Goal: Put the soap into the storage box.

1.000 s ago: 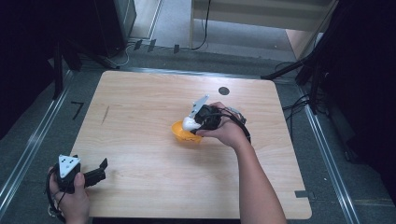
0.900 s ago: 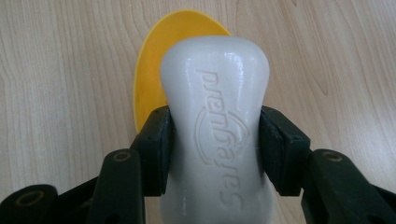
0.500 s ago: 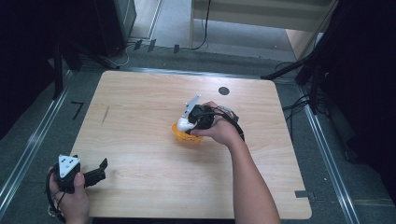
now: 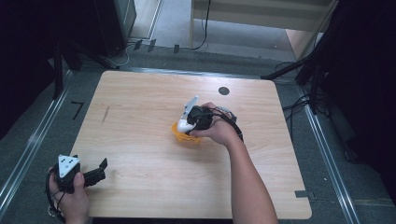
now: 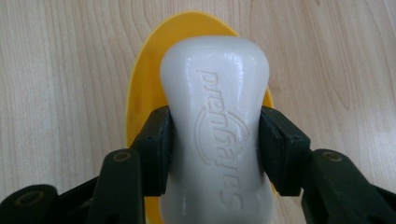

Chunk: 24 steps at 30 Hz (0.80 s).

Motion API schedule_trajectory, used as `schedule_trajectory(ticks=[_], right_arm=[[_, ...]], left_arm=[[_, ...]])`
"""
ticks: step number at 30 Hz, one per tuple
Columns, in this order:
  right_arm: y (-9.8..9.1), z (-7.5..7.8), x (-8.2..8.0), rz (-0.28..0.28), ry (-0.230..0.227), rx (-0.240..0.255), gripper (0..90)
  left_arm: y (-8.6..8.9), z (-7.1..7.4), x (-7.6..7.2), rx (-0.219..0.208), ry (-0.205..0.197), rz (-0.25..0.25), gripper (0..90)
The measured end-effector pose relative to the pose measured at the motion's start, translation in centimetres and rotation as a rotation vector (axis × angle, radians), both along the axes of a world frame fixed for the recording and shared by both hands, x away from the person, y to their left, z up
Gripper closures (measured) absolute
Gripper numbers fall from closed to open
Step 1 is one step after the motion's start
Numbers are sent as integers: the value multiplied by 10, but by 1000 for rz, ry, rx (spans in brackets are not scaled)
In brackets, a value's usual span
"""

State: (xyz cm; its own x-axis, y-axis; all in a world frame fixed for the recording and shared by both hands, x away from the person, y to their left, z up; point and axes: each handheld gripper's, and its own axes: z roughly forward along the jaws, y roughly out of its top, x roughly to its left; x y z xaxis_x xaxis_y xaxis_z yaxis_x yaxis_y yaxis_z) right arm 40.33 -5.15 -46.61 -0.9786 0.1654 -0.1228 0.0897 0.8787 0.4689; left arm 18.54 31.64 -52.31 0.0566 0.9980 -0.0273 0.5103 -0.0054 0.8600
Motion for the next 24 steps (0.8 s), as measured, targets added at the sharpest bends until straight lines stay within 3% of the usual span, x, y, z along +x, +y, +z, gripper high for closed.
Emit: schedule_trajectory(ticks=[8,13,14,17,24], right_arm=[[0,-4,2,4,3,-10,506],[-3,-4,3,-24,-2,-7,492],[-4,-3,2,-37,1,19,454],[-9,5,3,-49,17,94,451],[-20,11,3,-81,29,121,449]], left_arm=[[0,0,0,1,-1,1,0],[0,0,0,1,-1,1,0],[0,0,0,0,-1,1,0],[0,0,0,1,-3,3,0],[0,0,0,2,-3,1,0]])
